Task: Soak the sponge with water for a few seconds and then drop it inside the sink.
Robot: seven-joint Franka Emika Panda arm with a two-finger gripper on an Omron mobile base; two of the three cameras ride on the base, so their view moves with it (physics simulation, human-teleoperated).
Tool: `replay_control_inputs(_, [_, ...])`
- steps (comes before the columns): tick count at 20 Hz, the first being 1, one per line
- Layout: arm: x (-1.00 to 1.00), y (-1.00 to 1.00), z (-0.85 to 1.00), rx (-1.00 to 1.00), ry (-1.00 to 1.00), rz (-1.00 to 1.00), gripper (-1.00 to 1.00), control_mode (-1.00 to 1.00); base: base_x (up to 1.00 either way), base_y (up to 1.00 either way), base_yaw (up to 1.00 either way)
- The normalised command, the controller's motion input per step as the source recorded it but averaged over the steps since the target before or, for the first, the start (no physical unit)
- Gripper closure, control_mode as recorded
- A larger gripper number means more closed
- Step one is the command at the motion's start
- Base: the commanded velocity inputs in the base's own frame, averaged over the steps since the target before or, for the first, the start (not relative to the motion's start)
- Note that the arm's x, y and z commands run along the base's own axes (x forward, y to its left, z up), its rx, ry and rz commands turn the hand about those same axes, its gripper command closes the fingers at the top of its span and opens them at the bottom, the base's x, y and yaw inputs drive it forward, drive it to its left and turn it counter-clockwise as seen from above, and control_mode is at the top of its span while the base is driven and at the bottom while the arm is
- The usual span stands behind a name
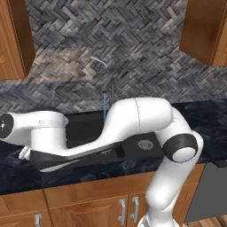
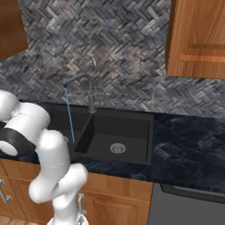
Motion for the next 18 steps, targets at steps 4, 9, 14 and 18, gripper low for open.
replay_control_inputs(4, [-0.19, -0.20, 0.58, 0.18, -0.08, 0.13, 1.00, -1.00, 0.00, 0.00, 0.00])
replay_control_inputs(9, [-0.01, -0.16, 0.35, 0.15, 0.00, 0.14, 1.00, -1.00, 0.00, 0.00, 0.00])
replay_control_inputs(14, [0.01, -0.13, 0.02, 0.14, 0.00, 0.07, 1.00, -1.00, 0.00, 0.00, 0.00])
replay_control_inputs(18, [0.07, -0.36, -0.04, 0.17, 0.00, 0.04, 1.00, -1.00, 0.00, 0.00, 0.00])
